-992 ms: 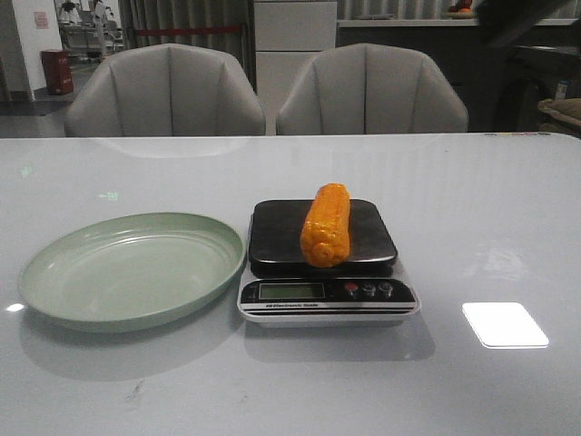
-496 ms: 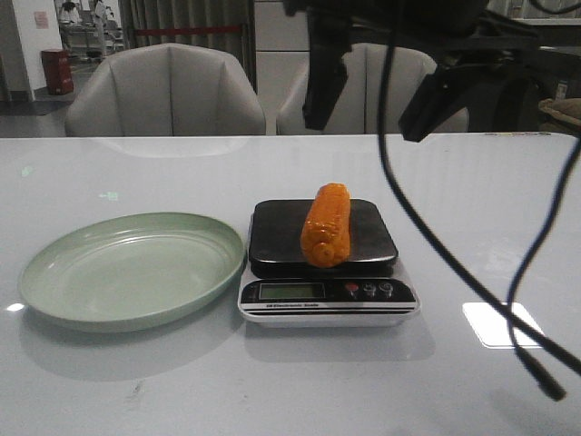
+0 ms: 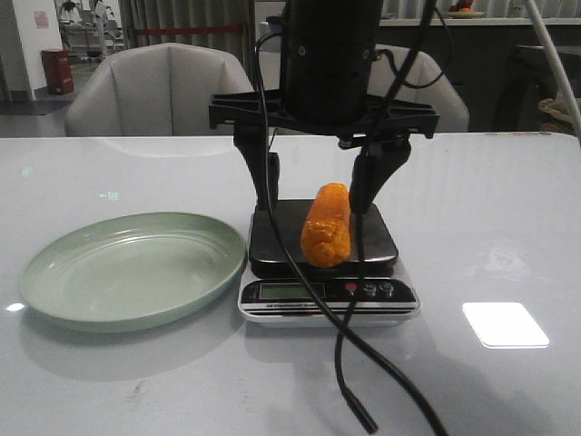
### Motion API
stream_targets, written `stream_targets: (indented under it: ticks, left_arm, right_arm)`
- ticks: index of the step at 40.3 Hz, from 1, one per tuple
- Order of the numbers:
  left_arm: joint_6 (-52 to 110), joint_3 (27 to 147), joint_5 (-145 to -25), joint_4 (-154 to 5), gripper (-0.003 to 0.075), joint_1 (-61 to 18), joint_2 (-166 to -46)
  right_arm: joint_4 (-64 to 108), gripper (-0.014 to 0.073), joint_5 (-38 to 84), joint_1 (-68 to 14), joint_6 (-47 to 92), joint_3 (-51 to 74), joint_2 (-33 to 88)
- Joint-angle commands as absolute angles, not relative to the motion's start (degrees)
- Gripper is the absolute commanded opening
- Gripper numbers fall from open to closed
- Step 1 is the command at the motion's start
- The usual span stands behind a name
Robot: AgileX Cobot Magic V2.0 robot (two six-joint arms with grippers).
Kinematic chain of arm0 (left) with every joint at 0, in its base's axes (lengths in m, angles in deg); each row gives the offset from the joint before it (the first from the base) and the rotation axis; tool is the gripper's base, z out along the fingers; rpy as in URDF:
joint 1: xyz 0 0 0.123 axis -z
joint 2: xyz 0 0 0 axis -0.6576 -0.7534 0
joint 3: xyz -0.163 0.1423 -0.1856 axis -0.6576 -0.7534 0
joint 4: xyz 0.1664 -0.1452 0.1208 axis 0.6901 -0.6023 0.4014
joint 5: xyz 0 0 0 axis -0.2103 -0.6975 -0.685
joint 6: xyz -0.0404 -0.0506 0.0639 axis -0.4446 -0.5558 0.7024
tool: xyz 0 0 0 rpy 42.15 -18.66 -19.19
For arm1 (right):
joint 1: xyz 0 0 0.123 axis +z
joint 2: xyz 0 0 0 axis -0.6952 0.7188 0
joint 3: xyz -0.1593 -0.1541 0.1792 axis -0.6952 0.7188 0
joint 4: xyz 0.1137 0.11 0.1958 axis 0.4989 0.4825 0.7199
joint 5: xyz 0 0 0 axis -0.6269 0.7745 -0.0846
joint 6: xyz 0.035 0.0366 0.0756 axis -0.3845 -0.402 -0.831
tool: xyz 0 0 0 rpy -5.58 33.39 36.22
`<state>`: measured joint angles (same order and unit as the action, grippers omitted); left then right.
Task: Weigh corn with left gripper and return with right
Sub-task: 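Lower the right gripper onto the corn on the scale and grasp it, then lift the corn with the right gripper and move it over the plate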
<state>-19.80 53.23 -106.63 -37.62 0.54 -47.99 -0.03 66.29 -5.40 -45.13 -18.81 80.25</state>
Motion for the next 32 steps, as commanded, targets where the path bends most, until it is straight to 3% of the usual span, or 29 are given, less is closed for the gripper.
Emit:
stream_targets:
  ticks: [1, 10, 23, 32]
  left_arm:
    - [-19.78, 54.54, -101.92, -37.29, 0.0133, 0.87, -47.23]
    - [-19.78, 54.54, -101.92, -37.29, 0.0134, 0.87, -47.23]
    - [-19.78, 54.54, -101.92, -37.29, 0.0134, 0.87, -47.13]
    - [-19.78, 54.54, -101.92, -37.29, 0.0134, 0.87, -47.13]
  right_arm:
    - [-1.73, 0.0612, 66.71, -5.75, -46.32, -21.50, 78.62]
    - [-1.73, 0.0597, 68.33, -7.05, -46.77, -21.50, 81.01]
    - [-0.81, 0.0217, 69.61, -6.34, -46.48, -24.69, 82.11]
    - [0.54, 0.0193, 67.32, -1.48, -46.48, -32.85, 82.08]
